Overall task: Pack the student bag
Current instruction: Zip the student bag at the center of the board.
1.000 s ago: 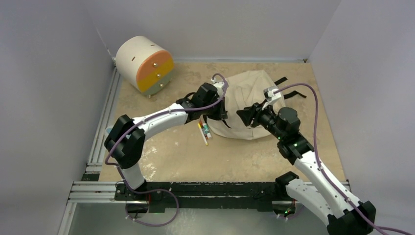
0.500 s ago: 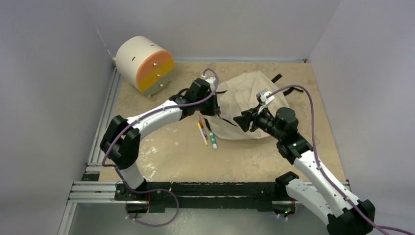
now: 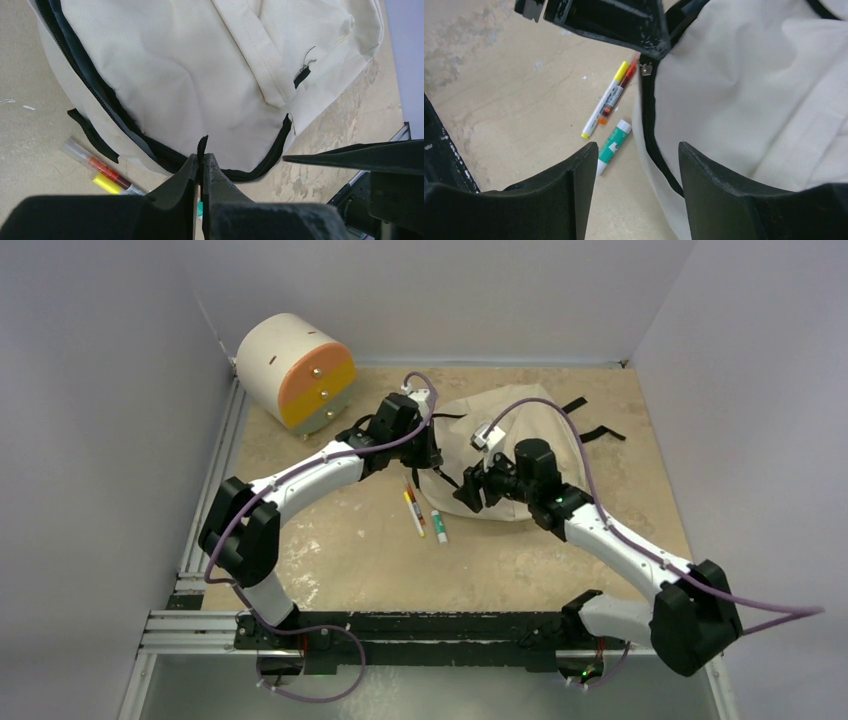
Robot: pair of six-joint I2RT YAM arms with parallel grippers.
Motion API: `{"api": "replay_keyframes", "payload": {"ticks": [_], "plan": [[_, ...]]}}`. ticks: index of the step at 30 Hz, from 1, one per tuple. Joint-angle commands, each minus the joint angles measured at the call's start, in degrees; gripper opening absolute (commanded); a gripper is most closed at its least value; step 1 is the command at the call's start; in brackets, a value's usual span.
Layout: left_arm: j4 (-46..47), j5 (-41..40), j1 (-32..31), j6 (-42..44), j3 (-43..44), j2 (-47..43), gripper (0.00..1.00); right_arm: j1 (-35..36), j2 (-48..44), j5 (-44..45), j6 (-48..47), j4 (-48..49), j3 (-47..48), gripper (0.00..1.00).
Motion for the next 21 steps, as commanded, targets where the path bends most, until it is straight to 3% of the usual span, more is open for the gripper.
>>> {"api": "replay_keyframes", "payload": {"ticks": [1,9,17,21], "plan": [[2.61,0.94,0.02,1.05,1.06,-1.7,0.0,3.23,3.21,1.49,-1.4,5.47,2.32,0.63],[2.57,1.42,0.23,0.82,1.7,-1.63,0.0,7.92,11.2,8.52,-1.88,11.6,3.65,0.64],[2.49,1.55,0.35,0.18,1.81,-1.79,0.0,9.82,13.28,18.97,-7.22,14.0,4.77,0.61],[2.69,1.64,0.44,-0.1,1.79,-1.83,0.0,10.11,14.09,18.21,-8.79,12.85,4.71,0.53]]}}
